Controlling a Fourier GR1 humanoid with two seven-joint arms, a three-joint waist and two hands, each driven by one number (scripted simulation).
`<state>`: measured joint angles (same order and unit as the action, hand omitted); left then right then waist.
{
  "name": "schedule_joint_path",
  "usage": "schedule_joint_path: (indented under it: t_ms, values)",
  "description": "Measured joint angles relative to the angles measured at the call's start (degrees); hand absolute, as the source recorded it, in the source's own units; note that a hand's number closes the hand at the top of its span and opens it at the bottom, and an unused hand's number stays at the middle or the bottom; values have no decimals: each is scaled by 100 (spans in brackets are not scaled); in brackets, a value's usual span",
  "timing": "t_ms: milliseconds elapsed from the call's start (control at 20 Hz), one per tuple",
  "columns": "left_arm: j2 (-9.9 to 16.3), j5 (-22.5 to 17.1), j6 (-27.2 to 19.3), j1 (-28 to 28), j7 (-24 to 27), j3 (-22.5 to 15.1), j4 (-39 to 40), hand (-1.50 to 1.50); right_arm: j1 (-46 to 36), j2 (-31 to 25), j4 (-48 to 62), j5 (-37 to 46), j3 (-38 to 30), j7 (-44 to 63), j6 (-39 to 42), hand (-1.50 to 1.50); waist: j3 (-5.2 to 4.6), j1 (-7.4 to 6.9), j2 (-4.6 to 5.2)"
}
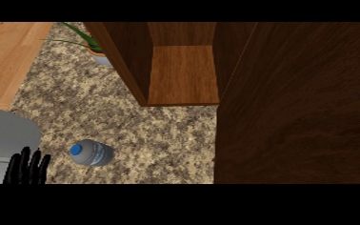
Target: Pick up the bottled water, place it into the cabinet and close the cabinet
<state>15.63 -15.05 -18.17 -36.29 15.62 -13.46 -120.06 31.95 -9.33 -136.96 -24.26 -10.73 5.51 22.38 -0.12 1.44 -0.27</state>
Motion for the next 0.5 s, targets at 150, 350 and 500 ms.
schedule_joint_path:
  t_ms: [150,350,500]
  values:
    - [-27,-170,139,303,97,247,520,-150,46,-14,19,-62,-25,-44,55,-150,1,-5,4]
    - [-74,-308,240,696,206,549,1163,-150,130,-22,32,-138,-70,-107,105,-150,2,-8,8]
    - [-116,-397,332,1010,277,722,1715,-150,247,-35,35,-196,-75,-207,209,-150,1,7,9]
